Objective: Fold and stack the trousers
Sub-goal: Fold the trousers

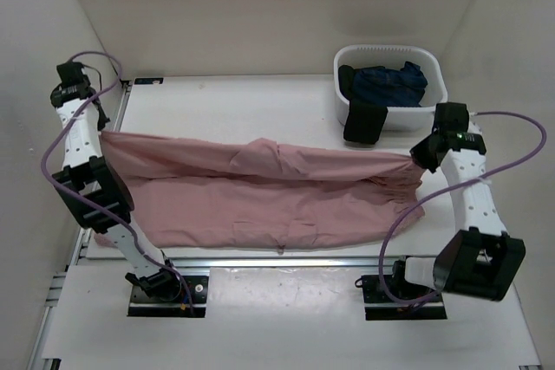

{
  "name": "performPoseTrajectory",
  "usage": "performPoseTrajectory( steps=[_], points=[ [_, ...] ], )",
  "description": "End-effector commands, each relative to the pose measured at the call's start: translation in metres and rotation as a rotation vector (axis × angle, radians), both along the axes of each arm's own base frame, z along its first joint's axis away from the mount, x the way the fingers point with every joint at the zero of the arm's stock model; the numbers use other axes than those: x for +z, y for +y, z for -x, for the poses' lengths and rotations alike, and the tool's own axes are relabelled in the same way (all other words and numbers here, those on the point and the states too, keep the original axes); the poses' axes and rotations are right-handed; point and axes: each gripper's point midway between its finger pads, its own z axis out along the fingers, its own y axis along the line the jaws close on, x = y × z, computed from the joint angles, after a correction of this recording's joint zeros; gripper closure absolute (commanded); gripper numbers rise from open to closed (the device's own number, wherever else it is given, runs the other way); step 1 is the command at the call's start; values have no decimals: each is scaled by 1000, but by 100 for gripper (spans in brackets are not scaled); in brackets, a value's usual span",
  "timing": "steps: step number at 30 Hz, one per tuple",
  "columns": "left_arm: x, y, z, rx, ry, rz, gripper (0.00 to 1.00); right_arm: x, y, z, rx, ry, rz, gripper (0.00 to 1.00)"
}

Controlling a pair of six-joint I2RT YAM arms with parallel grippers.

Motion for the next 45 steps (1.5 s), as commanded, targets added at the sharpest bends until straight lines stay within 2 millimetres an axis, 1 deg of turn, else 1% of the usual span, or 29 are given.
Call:
performPoseTrajectory(
  steps=[1,2,3,4,5,6,8,9,10,11,12,13,14,15,16,17,18,19,20,22,24,27,28,30,31,37,40,44,45],
  points=[
    [64,7,-43,-15,-176,-110,86,42,-22,-40,-34,-121,71,100],
    [63,8,-51,-13,-163,-120,86,42,-23,-46,-34,-117,71,100],
    [87,12,-58,-5,-214,-148,86,48,-21,-48,-26,-127,61,100],
    [93,13,-59,-5,-221,-151,86,50,-21,-51,-26,-132,62,100],
    [102,12,-53,2,-220,-158,86,54,-19,-53,-18,-143,52,100],
    [99,10,-47,1,-209,-153,86,58,-19,-49,-18,-149,53,100],
    [91,9,-25,12,-184,-133,86,62,-16,-34,-37,-155,45,100],
    [79,9,1,24,-157,-99,86,47,-16,-20,-54,-115,42,100],
    [70,9,17,34,-137,-80,86,51,-15,-5,-72,-137,45,100],
    [59,8,33,47,-114,-60,86,43,-15,8,-92,-123,41,100],
    [62,7,58,65,-130,-49,86,35,-12,18,-123,-122,18,100],
    [19,-4,84,74,-35,15,86,4,-10,41,-147,-48,9,99],
    [3,-12,101,80,-4,40,86,3,-9,56,-174,-66,5,89],
    [-12,-18,120,93,30,60,86,-6,-8,67,-217,-58,-12,83],
    [-42,-34,150,103,84,91,86,-10,-5,82,-236,-66,-24,77],
    [-56,-40,165,116,108,105,86,-31,-5,98,-265,-19,-25,68],
    [-69,-50,174,105,118,131,86,-37,-6,106,-307,-18,-26,46],
    [-94,-66,196,102,158,163,86,-38,-7,114,-328,-32,-21,38],
    [-103,-71,204,102,167,169,86,-40,-9,117,-345,-39,-15,33],
    [-120,-75,214,109,181,163,86,-37,-7,113,-336,-77,-30,30],
    [-123,-74,216,118,180,164,86,-26,1,94,-273,-145,-64,29],
    [-126,-73,215,123,190,181,86,-19,20,73,-191,-136,-165,27],
    [-126,-71,217,135,189,182,86,-30,26,71,-179,-81,-194,26],
    [-127,-69,216,142,192,194,86,-29,38,58,-139,-89,-232,24],
    [-125,-65,215,151,187,193,86,-35,41,55,-135,-64,-233,23],
    [-109,-44,207,198,139,169,86,-73,39,60,-156,59,-196,22],
    [-102,-33,205,224,123,161,86,-89,37,65,-166,110,-185,25],
    [-92,-17,205,266,104,143,86,-105,30,75,-182,159,-141,44],
    [-89,-12,204,278,97,139,86,-111,30,80,-173,186,-135,51]
  ],
)
